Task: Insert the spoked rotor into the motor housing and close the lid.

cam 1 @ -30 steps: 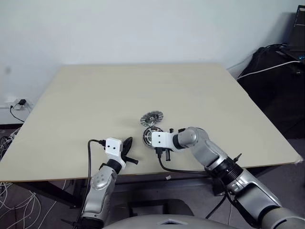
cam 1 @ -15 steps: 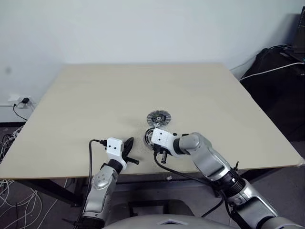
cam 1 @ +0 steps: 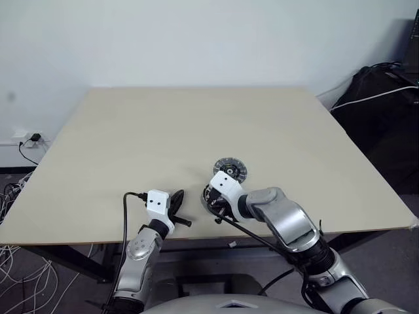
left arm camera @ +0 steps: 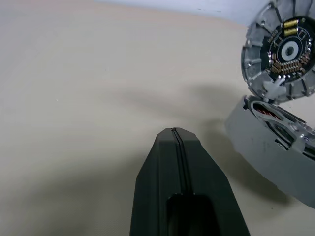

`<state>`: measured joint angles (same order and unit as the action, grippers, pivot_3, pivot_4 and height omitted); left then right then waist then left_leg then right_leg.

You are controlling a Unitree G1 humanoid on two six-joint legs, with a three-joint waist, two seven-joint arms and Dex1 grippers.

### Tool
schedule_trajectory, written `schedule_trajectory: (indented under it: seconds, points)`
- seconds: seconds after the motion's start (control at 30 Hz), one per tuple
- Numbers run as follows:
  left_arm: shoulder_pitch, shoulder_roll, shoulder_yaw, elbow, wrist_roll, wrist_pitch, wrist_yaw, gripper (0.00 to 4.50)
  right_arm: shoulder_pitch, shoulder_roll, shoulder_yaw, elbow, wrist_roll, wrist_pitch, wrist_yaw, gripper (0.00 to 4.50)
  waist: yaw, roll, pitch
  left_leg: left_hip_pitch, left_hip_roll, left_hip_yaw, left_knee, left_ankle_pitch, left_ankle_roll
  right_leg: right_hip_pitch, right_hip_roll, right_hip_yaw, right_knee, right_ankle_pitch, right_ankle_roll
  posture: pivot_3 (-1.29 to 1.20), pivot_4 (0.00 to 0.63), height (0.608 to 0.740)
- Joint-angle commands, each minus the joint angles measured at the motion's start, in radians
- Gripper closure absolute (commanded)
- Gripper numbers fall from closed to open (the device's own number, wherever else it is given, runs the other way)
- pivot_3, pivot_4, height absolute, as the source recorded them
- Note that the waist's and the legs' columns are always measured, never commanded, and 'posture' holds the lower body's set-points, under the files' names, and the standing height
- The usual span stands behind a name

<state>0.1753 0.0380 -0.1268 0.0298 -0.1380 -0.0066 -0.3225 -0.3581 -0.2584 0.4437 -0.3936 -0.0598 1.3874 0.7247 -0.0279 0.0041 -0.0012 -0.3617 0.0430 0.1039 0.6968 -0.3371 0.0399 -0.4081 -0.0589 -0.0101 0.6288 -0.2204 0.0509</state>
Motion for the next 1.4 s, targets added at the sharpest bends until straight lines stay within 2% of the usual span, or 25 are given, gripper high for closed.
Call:
schedule_trajectory:
  seconds: [0.03,0.37,0.7,1.13,1.17,1.2,1.4]
  points:
    - [-0.013,-0.009,0.000,-0.015,-0.012,-0.006,0.000,4.50,-0.047,0.032,-0.070,-0.032,0.033,0.033,-0.070,4.37,0.000,0.000,0.000,0.000,0.000,0.000,0.000,0.000,0.000,0.000,0.000,0.000,0.000,0.000,0.000,0.00,0.000,0.740]
    - [-0.012,-0.008,0.001,-0.016,-0.012,-0.005,-0.002,4.50,-0.063,0.110,-0.122,0.046,0.119,0.064,-0.202,4.37,-0.006,0.000,0.000,-0.001,0.000,0.000,0.000,0.000,0.000,0.000,0.000,-0.001,0.000,0.001,0.001,0.00,0.000,0.740]
    - [-0.009,-0.008,0.004,-0.017,-0.013,-0.004,0.001,4.50,-0.069,0.108,-0.127,-0.006,0.227,0.139,-0.245,4.37,-0.009,0.000,0.000,-0.002,0.000,-0.001,0.000,0.000,0.000,-0.001,0.000,-0.001,0.000,0.001,0.001,0.00,0.000,0.740]
    - [-0.008,-0.005,-0.003,-0.018,-0.007,-0.003,-0.004,4.50,-0.080,0.167,-0.130,0.113,0.265,0.028,-0.331,4.37,-0.011,0.000,0.000,-0.002,0.000,-0.001,0.000,0.000,0.000,-0.001,0.000,-0.001,0.000,0.001,0.001,0.00,0.000,0.740]
    - [-0.008,-0.005,-0.003,-0.018,-0.006,-0.002,-0.004,4.50,-0.082,0.172,-0.130,0.122,0.267,0.022,-0.335,3.68,-0.011,0.000,0.000,-0.002,0.000,-0.001,0.000,0.000,0.000,-0.001,0.000,-0.001,0.000,0.001,0.001,0.00,0.000,0.740]
    - [-0.008,-0.005,-0.003,-0.019,-0.006,-0.002,-0.004,4.50,-0.083,0.178,-0.130,0.131,0.270,0.016,-0.339,3.50,-0.011,0.000,0.000,-0.002,0.000,-0.001,0.000,0.000,0.000,-0.001,0.000,-0.001,0.000,0.001,0.001,0.00,0.000,0.740]
    - [-0.004,-0.005,-0.003,-0.023,-0.007,0.000,-0.003,4.50,-0.083,0.188,-0.123,0.121,0.302,-0.003,-0.338,1.64,-0.009,0.000,0.000,-0.002,0.000,-0.001,0.000,0.000,0.000,0.000,0.000,-0.001,0.000,0.001,0.001,0.00,0.000,0.740]
